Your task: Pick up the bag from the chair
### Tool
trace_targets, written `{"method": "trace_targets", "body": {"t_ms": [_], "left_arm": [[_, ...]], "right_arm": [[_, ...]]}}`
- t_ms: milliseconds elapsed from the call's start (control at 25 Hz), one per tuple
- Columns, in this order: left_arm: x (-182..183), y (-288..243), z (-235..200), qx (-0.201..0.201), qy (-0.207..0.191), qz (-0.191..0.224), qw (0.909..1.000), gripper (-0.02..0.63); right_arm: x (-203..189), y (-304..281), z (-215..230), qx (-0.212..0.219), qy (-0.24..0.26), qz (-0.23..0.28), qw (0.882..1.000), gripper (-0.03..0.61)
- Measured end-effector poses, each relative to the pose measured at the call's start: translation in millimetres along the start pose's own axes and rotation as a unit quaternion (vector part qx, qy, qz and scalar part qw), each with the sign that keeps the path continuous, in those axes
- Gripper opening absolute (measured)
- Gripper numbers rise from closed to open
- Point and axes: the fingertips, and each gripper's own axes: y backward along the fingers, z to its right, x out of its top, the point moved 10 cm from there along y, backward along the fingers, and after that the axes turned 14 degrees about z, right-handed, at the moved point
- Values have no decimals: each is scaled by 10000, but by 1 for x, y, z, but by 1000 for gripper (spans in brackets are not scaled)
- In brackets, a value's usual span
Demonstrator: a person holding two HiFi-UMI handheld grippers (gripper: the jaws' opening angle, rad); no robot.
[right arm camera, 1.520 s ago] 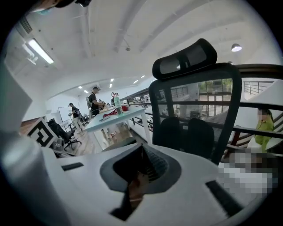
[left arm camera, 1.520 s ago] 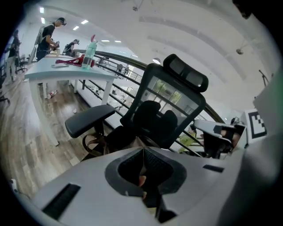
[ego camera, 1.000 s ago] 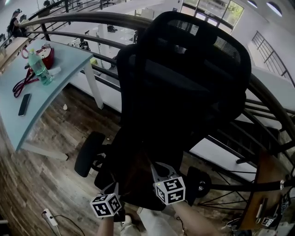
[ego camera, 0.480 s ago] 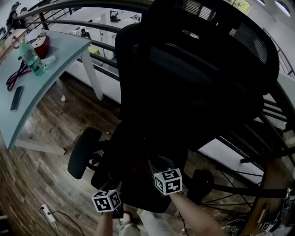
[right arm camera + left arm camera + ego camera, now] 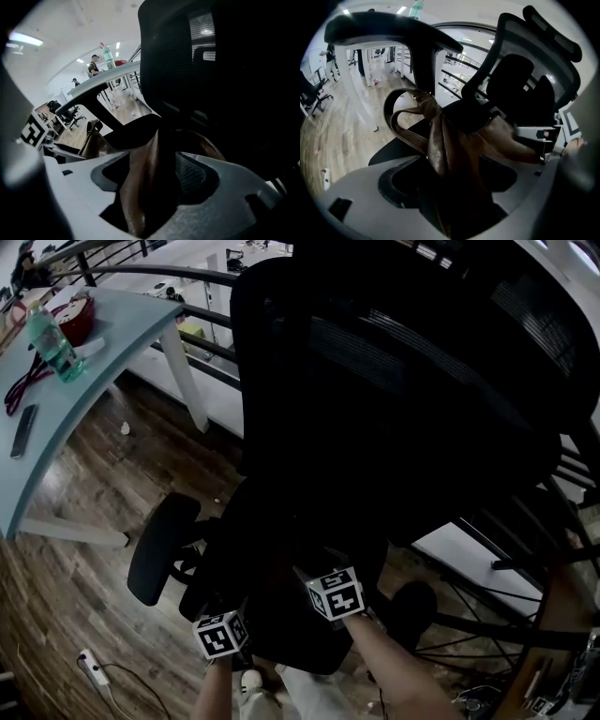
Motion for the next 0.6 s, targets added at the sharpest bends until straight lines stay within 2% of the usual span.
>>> {"method": "trace_targets", "body": {"t_ms": [80,200,240,280,320,480,600], "left_arm": [[-4,-6,-4,11,101,-101,9999,360],[-10,-15,-7,-57,264,-152,9995,360],[-11,-18,-7,-79,269,-172,9995,360],[-12,-20,-7,-99,250,-205,9994,359],[-12,-22,-6,-123,212,-237,9994,348],[-12,-20,2,-176,-53,-244,9995,224],[-9,-17,5,-178,-60,-239,9995,145]], "right_arm": [[-4,-7,1,-4,53,-153,9999,272],[-8,-14,7,-253,35,-316,9992,270],[-8,-16,10,-374,2,-346,9987,244],[-9,-17,13,-479,-24,-375,9981,179],[-10,-18,14,-546,-23,-405,9977,154],[-13,-18,12,-541,224,-456,9972,83],[-10,-15,6,-428,324,-427,9976,51]]}}
